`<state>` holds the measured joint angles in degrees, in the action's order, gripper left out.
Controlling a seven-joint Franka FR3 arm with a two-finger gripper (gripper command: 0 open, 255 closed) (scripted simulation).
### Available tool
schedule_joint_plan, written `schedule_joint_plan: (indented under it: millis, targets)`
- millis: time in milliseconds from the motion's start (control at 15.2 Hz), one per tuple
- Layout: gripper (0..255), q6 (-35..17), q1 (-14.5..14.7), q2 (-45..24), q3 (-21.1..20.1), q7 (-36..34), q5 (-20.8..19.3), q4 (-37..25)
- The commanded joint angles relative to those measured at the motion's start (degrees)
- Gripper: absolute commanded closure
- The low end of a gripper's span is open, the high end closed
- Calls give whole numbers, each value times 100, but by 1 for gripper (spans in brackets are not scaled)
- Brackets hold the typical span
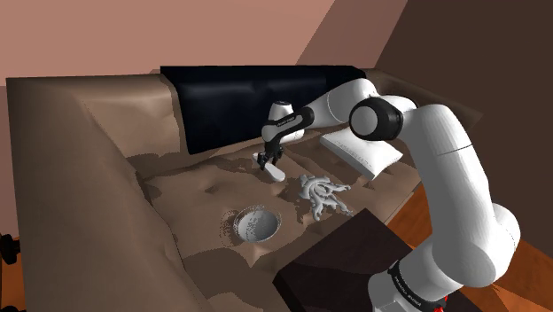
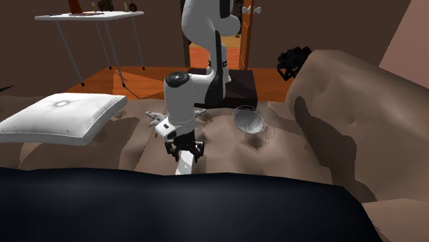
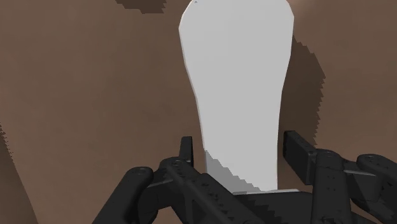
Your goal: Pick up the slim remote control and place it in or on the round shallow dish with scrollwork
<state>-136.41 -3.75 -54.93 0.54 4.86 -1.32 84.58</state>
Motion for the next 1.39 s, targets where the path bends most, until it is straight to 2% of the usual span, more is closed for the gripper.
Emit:
schedule_joint_plan:
  millis: [0,396,1320]
  targets:
    - [255,0,0,1,-1,0,0,0]
    - [255,-2,0,0,-1,0,0,0]
    - [255,521,2,860,-2,14,3,338]
